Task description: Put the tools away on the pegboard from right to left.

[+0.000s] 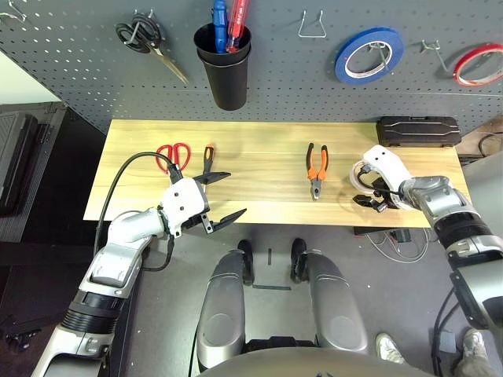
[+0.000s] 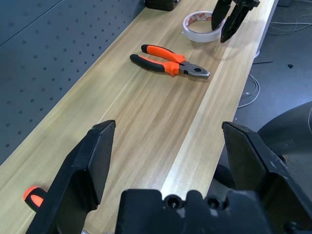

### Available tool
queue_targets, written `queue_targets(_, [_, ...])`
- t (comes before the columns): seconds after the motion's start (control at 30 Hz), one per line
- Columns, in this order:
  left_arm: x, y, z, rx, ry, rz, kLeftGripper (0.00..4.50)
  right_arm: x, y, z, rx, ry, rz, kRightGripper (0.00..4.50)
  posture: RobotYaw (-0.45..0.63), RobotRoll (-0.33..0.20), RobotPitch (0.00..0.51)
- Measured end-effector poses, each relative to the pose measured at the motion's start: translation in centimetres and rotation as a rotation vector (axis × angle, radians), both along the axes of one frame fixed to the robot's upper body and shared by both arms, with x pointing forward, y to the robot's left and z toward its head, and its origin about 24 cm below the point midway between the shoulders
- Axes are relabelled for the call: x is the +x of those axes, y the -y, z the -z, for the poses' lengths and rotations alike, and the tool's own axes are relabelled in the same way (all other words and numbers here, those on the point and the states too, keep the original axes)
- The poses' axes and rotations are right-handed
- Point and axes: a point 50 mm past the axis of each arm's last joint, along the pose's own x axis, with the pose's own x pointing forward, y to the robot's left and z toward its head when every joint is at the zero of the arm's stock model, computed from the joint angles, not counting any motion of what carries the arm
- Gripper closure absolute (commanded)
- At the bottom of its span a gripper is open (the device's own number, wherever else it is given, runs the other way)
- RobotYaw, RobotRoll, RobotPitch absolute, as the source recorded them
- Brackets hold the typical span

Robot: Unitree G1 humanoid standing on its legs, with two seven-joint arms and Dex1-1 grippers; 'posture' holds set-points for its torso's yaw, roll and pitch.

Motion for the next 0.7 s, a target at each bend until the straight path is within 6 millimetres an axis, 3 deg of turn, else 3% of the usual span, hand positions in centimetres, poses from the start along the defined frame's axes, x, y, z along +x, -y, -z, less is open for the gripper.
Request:
queue_targets(0.17, [0.1,0.0,-0.1,0.007,0.007,0.002,0.0,0.0,0.1,0.0,-0.013,0.0,-0.001,4.47,0.09,0.0,0.371])
queue_targets(0.37, [0.3,0.1,-0.2,0.009,0.01,0.002,0.0,-0.6,0.4,-0.2,-0.033,0.053,-0.01,4.47,0.08,0.0,0.36])
queue_targets(0.7, [0.7,-0.1,-0.1,0.009,0.01,-0.006,0.0,-2.4,1.1,-3.2,-0.034,0.313,0.018,4.47,0.08,0.0,0.325])
